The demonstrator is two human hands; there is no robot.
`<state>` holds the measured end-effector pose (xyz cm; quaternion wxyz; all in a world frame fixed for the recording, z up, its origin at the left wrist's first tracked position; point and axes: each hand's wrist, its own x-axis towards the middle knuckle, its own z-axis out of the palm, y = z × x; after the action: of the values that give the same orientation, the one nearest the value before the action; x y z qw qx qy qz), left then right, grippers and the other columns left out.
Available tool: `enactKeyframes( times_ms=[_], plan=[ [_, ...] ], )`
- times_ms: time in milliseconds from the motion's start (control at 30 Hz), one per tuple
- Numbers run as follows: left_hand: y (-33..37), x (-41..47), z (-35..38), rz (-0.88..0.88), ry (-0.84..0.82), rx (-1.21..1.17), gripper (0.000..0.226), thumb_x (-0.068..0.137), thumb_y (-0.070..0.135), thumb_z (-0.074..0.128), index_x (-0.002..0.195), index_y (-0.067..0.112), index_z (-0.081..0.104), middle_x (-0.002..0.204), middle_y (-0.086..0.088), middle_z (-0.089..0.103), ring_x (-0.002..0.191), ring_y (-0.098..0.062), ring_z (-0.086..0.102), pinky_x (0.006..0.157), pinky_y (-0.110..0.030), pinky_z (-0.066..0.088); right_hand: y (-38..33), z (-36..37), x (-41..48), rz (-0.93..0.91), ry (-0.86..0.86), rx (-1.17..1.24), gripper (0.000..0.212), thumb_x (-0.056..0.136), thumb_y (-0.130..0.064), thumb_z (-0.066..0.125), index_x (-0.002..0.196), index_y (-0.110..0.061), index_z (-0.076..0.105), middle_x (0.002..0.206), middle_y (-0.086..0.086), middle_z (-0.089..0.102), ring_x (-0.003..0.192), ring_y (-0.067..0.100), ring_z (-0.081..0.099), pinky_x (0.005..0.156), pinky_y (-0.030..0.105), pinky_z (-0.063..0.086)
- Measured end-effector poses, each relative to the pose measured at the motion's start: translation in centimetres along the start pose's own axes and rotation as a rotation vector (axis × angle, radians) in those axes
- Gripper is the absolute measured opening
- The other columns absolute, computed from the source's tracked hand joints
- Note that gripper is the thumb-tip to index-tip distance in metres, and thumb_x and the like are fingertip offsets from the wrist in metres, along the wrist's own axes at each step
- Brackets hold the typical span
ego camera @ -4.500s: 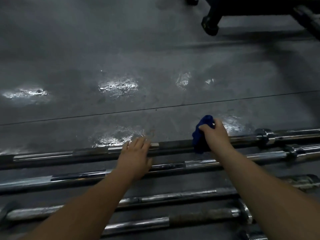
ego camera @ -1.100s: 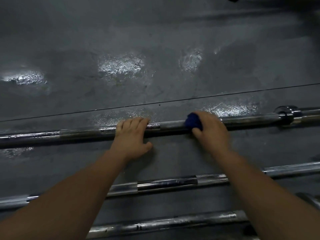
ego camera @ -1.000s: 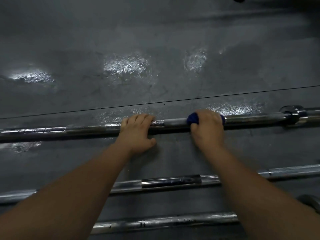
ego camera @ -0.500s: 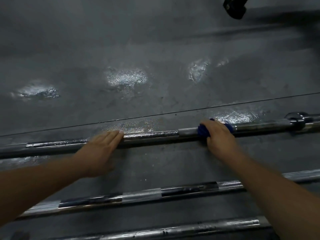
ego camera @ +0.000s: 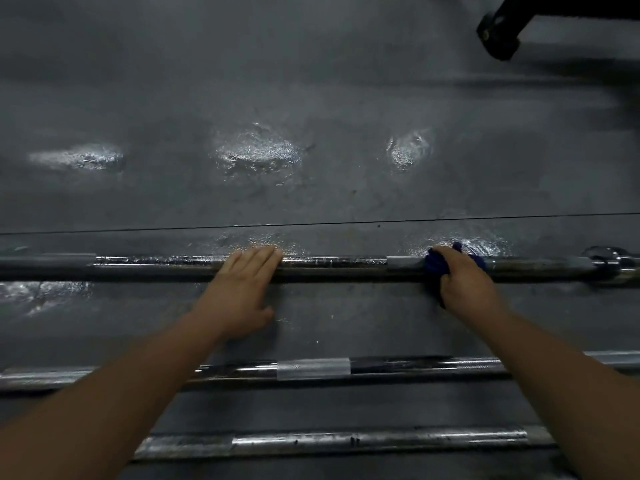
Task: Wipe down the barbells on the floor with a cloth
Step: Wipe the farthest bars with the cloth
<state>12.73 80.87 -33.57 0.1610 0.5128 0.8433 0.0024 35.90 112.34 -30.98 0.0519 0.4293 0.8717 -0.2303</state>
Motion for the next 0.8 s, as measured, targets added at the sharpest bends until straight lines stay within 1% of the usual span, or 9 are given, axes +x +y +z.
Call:
enactKeyframes(
  times_ms=[67, 133, 233, 367, 467, 533, 633, 700, 800],
  plan=[
    [0.4, -0.3, -0.2, -0.018, -0.007, 0.011, 0.104, 0.079, 0.049, 0.062, 0.159, 0.019, 0.002, 0.167, -0.004, 0.007, 0.153, -0.024, 0.006, 0.124, -0.043, 0.000, -0.4, 0.4, -0.3, 0.015, 0.011, 0.038, 0.064, 0.084, 0.005, 0.045, 0.140, -0.026, 0.047, 0.137, 0.011, 0.050, 0.118, 0.034, 0.052, 0.098, 0.041, 0.044],
    [1.1, -0.4, -0.4, -0.025, -0.010, 0.038, 0.107, 0.078, 0.050, 0.063, 0.159, 0.017, 0.000, 0.166, -0.006, 0.007, 0.152, -0.025, 0.004, 0.123, -0.043, -0.003, -0.7, 0.6, -0.6, 0.022, 0.023, 0.044, 0.061, 0.085, 0.004, 0.046, 0.138, -0.025, 0.048, 0.132, 0.013, 0.050, 0.114, 0.036, 0.052, 0.094, 0.044, 0.045],
    [1.3, -0.6, -0.1, -0.036, -0.022, 0.055, 0.109, 0.081, 0.054, 0.060, 0.158, 0.018, -0.009, 0.166, -0.005, -0.003, 0.153, -0.024, -0.004, 0.122, -0.043, -0.008, -0.7, 0.9, -0.9, 0.024, 0.028, 0.006, 0.059, 0.086, 0.002, 0.047, 0.138, -0.025, 0.047, 0.129, 0.014, 0.050, 0.111, 0.037, 0.053, 0.092, 0.045, 0.046],
    [0.6, -0.6, -0.2, -0.007, -0.030, 0.025, 0.107, 0.083, 0.052, 0.062, 0.158, 0.021, -0.010, 0.167, -0.003, -0.002, 0.153, -0.022, -0.002, 0.124, -0.043, -0.003, -1.0, 1.0, -0.9, 0.065, 0.046, 0.014, 0.056, 0.089, -0.002, 0.044, 0.139, -0.026, 0.047, 0.133, 0.013, 0.052, 0.110, 0.036, 0.054, 0.092, 0.040, 0.046],
    [0.1, -0.5, -0.6, 0.014, -0.040, 0.025, 0.106, 0.085, 0.050, 0.063, 0.159, 0.022, -0.008, 0.167, -0.001, -0.002, 0.153, -0.020, -0.001, 0.124, -0.041, -0.001, -1.6, 1.1, -1.3, 0.078, 0.063, 0.054, 0.053, 0.090, -0.002, 0.042, 0.138, -0.023, 0.048, 0.130, 0.015, 0.054, 0.109, 0.037, 0.055, 0.091, 0.038, 0.045],
    [0.1, -0.6, -0.9, 0.013, -0.056, 0.021, 0.105, 0.086, 0.048, 0.064, 0.159, 0.021, -0.006, 0.167, -0.001, -0.004, 0.153, -0.019, -0.002, 0.124, -0.039, -0.001, -1.7, 1.0, -1.6, 0.057, 0.033, 0.015, 0.054, 0.090, -0.001, 0.042, 0.139, -0.023, 0.047, 0.132, 0.016, 0.053, 0.110, 0.038, 0.054, 0.087, 0.035, 0.042],
    [0.5, -1.1, -1.1, 0.001, -0.045, 0.021, 0.103, 0.087, 0.046, 0.064, 0.159, 0.019, -0.006, 0.167, -0.002, -0.005, 0.153, -0.021, -0.003, 0.124, -0.039, -0.001, -1.4, -0.2, -1.9, 0.063, -0.077, -0.076, 0.058, 0.094, -0.002, 0.042, 0.146, -0.028, 0.040, 0.133, 0.015, 0.052, 0.108, 0.037, 0.055, 0.081, 0.032, 0.040],
    [0.7, -1.5, -1.3, 0.002, -0.048, 0.026, 0.103, 0.087, 0.045, 0.063, 0.159, 0.017, -0.007, 0.167, -0.004, -0.006, 0.153, -0.023, -0.004, 0.124, -0.040, -0.002, -1.1, -1.0, -1.8, 0.059, -0.154, -0.133, 0.058, 0.094, -0.004, 0.043, 0.147, -0.029, 0.038, 0.131, 0.016, 0.054, 0.105, 0.037, 0.056, 0.083, 0.034, 0.043],
    [0.6, -1.8, -1.4, 0.000, -0.035, 0.026, 0.104, 0.086, 0.043, 0.062, 0.158, 0.017, -0.007, 0.167, -0.005, -0.006, 0.153, -0.023, -0.005, 0.122, -0.039, -0.004, -1.1, -1.0, -0.9, 0.088, -0.201, -0.087, 0.056, 0.094, -0.005, 0.042, 0.145, -0.027, 0.041, 0.125, 0.017, 0.057, 0.099, 0.035, 0.058, 0.082, 0.033, 0.044]
  ],
)
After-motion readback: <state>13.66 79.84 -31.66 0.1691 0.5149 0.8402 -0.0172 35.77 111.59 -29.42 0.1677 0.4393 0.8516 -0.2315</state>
